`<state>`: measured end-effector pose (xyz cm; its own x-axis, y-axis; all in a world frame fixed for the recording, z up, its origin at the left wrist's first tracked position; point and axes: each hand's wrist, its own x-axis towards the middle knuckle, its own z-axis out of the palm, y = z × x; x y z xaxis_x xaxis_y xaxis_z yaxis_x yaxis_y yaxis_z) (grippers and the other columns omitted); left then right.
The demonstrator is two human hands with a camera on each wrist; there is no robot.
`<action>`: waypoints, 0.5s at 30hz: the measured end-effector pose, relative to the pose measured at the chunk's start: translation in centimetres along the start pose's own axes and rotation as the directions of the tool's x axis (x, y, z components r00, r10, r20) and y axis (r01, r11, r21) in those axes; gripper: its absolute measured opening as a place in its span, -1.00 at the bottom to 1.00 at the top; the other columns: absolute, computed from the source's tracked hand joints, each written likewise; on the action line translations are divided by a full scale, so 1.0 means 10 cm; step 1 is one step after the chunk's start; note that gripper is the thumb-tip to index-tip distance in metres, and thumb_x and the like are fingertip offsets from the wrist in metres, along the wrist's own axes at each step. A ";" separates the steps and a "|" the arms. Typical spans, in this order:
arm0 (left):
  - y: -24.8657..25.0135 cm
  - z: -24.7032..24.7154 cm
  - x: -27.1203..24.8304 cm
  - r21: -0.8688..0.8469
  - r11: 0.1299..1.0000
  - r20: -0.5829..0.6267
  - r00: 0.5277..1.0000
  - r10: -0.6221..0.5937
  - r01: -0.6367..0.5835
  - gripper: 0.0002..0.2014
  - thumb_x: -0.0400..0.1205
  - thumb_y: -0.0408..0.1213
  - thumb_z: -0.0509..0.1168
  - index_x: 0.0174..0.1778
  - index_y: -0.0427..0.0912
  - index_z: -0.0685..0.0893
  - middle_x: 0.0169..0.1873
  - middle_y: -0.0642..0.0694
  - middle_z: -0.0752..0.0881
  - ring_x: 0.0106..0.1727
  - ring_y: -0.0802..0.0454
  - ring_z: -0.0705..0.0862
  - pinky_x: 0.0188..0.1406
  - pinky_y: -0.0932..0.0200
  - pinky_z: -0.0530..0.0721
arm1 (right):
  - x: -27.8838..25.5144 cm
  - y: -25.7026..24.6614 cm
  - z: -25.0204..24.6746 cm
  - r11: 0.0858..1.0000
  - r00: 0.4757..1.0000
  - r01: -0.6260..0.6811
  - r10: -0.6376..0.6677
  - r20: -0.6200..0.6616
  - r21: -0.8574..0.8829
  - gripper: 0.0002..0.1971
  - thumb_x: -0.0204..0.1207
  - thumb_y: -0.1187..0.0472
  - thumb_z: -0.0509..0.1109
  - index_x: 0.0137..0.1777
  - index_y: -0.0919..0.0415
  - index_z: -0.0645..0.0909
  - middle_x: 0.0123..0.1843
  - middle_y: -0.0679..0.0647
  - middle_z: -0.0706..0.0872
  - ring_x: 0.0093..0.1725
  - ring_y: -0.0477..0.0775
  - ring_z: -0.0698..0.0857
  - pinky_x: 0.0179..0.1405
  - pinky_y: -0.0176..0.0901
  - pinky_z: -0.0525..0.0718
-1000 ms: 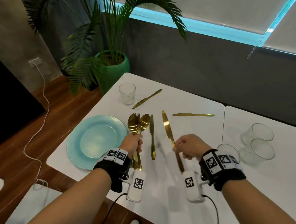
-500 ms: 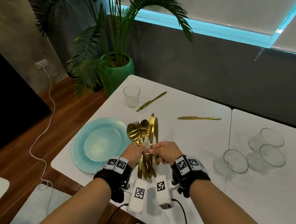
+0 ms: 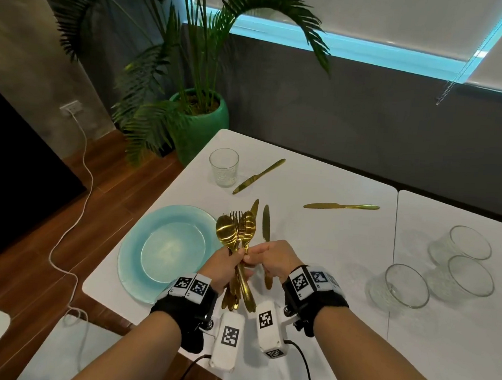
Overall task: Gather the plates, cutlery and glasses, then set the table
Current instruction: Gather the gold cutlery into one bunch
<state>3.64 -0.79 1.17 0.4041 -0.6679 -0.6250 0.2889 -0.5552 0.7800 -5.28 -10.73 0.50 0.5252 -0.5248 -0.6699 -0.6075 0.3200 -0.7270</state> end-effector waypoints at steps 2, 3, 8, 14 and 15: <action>-0.01 -0.04 0.05 -0.016 1.000 -0.003 1.000 -0.008 0.008 -0.79 0.75 -0.27 0.06 -0.07 -0.20 0.57 -0.32 -0.12 0.66 -0.37 0.04 0.62 -0.26 0.17 0.63 | 0.04 0.00 -0.04 0.999 0.999 0.037 -0.037 -0.032 0.013 -0.73 0.44 0.31 0.51 0.14 0.31 0.73 -0.19 0.06 0.72 -0.33 -0.12 0.60 -0.37 -0.33 0.49; -0.02 -0.06 0.07 -0.024 1.000 -0.014 1.000 -0.015 0.015 -0.80 0.75 -0.28 0.06 -0.08 -0.21 0.56 -0.33 -0.12 0.64 -0.37 0.03 0.59 -0.28 0.17 0.62 | 0.08 0.01 -0.06 0.999 0.997 0.047 -0.048 -0.059 -0.012 -0.71 0.44 0.30 0.50 0.17 0.30 0.71 -0.15 0.06 0.73 -0.32 -0.12 0.63 -0.36 -0.35 0.56; -0.01 -0.17 0.19 -0.057 0.997 -0.062 0.996 -0.061 0.057 -0.87 0.73 -0.27 0.12 -0.06 -0.20 0.53 -0.29 -0.10 0.63 -0.32 0.06 0.60 -0.27 0.20 0.65 | 0.28 0.07 -0.15 0.812 0.933 -0.153 -0.070 -0.354 -0.564 -0.61 0.39 -0.02 0.53 0.10 0.23 0.67 0.08 0.10 0.74 0.09 0.09 0.71 0.00 -0.19 0.65; 0.05 -0.18 0.30 -0.030 0.999 -0.090 0.996 -0.021 0.018 -0.88 0.71 -0.29 0.16 -0.09 -0.21 0.56 -0.26 -0.11 0.63 -0.27 0.04 0.60 -0.03 0.12 0.67 | 0.39 0.10 -0.13 0.833 0.910 -0.237 0.009 -0.415 -0.499 -0.78 0.47 0.14 0.47 -0.03 0.31 0.69 -0.02 0.16 0.76 0.02 0.17 0.75 -0.20 -0.20 0.58; 0.07 -0.17 0.32 -0.025 1.000 -0.085 0.996 -0.013 0.011 -0.87 0.71 -0.31 0.16 -0.11 -0.22 0.56 -0.29 -0.10 0.62 -0.29 0.04 0.59 -0.07 0.13 0.66 | 0.40 0.10 -0.14 0.840 0.906 -0.245 0.021 -0.423 -0.483 -0.81 0.48 0.17 0.45 -0.11 0.33 0.68 -0.08 0.16 0.74 -0.02 0.18 0.74 -0.24 -0.22 0.58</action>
<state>6.59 -2.43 -0.22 0.4730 -0.6159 -0.6300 0.3150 -0.5496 0.7738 -4.66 -13.62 -2.69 0.2115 -0.8022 -0.5583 -0.9272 0.0161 -0.3743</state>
